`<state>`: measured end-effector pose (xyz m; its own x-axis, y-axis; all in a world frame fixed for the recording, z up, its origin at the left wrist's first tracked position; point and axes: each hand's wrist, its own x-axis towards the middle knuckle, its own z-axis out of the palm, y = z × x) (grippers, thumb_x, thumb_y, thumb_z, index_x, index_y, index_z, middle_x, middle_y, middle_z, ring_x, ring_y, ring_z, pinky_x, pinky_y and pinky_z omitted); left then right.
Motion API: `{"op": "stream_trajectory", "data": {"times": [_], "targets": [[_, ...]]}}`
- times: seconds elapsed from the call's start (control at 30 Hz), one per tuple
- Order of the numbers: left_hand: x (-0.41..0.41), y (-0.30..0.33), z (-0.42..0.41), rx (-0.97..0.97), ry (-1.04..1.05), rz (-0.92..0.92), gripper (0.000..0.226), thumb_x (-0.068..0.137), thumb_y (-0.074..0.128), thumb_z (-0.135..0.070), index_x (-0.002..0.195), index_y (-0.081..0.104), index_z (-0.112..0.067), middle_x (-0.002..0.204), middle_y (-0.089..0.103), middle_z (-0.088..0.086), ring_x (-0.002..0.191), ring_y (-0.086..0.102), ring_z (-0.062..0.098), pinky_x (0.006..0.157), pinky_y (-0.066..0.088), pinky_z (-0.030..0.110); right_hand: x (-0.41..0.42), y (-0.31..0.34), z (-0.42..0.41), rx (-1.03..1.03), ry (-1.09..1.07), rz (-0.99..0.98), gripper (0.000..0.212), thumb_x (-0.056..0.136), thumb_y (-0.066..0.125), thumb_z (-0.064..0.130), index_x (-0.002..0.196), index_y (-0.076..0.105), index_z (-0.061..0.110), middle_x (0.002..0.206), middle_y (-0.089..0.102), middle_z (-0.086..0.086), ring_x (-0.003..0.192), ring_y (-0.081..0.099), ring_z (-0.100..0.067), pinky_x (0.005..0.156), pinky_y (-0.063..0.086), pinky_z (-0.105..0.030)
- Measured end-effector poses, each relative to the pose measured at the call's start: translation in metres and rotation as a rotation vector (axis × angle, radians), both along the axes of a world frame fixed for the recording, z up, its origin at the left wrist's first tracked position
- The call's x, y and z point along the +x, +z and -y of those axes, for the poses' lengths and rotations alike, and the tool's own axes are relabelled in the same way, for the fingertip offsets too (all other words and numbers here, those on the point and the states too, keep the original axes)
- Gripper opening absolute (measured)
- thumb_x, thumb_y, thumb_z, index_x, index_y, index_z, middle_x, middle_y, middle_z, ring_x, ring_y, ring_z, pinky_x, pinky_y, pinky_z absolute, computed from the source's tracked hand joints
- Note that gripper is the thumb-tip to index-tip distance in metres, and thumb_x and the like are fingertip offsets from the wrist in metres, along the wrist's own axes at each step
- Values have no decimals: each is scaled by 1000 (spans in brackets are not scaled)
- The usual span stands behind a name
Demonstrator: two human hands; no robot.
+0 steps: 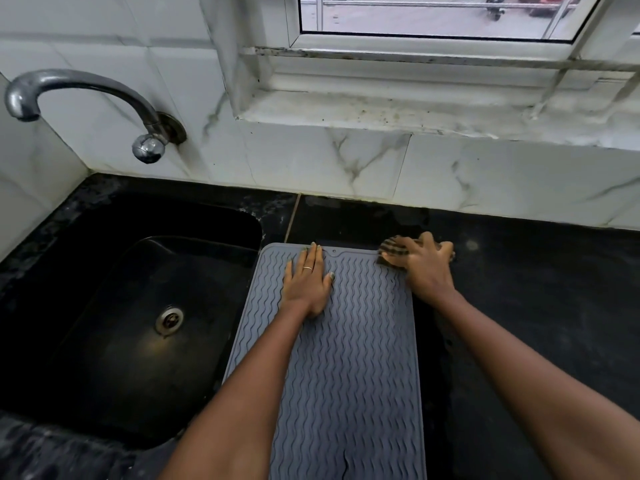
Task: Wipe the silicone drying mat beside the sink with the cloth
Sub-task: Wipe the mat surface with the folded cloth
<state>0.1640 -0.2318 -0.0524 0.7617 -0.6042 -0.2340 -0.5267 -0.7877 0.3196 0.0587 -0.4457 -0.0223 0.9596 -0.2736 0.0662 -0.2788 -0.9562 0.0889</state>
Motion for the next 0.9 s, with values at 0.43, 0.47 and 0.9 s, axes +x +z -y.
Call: {"op": "stream_trajectory", "data": {"times": [0.43, 0.47, 0.9], "targets": [[-31, -2, 30, -30, -157, 160, 58, 101, 20, -33, 153, -1, -15, 162, 0, 2, 149, -3, 16, 121, -5, 37, 21, 5, -29, 347, -177, 366, 44, 84, 48, -2, 108, 70, 27, 129, 58, 2, 106, 42, -28, 85, 30, -42], [-31, -4, 29, -43, -145, 136, 58, 101, 20, -33, 153, -1, -15, 162, 0, 2, 149, -3, 16, 121, -4, 37, 16, -2, -31, 306, -58, 259, 45, 86, 48, 0, 113, 68, 31, 133, 56, 4, 107, 42, -26, 85, 29, -41], [-34, 7, 55, -204, 49, 85, 68, 92, 40, -55, 147, 31, -17, 157, 25, 4, 146, 16, 21, 119, 0, 44, -12, 25, 36, 685, -507, 367, 74, 81, 36, -13, 135, 47, 36, 140, 44, -3, 119, 35, -32, 100, 28, -50]]}}
